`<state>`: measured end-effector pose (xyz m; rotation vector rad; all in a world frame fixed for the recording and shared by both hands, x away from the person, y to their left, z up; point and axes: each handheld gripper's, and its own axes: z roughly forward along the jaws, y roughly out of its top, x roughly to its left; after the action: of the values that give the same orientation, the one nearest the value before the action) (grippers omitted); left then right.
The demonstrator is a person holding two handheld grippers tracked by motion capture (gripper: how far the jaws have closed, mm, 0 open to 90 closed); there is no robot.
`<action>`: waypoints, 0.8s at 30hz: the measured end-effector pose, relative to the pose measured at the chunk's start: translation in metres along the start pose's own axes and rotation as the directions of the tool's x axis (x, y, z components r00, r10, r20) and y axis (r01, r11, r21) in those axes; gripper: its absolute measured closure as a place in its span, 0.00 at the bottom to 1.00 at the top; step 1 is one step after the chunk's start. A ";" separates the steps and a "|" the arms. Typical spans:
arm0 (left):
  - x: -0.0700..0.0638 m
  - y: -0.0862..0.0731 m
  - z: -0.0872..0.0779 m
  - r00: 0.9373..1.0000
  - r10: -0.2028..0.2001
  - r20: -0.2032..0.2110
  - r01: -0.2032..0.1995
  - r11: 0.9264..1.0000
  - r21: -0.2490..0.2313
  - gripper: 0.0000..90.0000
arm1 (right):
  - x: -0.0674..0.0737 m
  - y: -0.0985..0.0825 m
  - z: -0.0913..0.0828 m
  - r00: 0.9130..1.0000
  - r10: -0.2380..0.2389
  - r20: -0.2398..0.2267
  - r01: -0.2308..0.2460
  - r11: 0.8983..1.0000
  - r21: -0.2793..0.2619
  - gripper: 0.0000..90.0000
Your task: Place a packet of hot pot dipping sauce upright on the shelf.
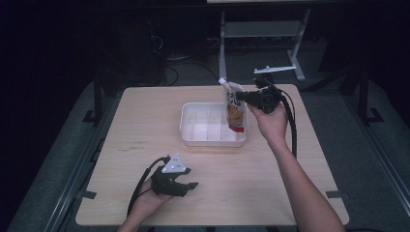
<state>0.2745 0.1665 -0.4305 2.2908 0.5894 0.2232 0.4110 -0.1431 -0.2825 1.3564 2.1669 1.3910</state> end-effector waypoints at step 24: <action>0.000 0.000 -0.005 1.000 -0.008 0.008 0.009 1.000 -0.028 0.47 | -0.004 -0.002 0.030 0.951 -0.016 0.309 0.014 1.000 0.008 0.99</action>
<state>0.2734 0.1693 -0.4270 2.2612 0.5886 0.2172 0.4306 -0.1290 -0.3011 1.4466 1.9708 1.0814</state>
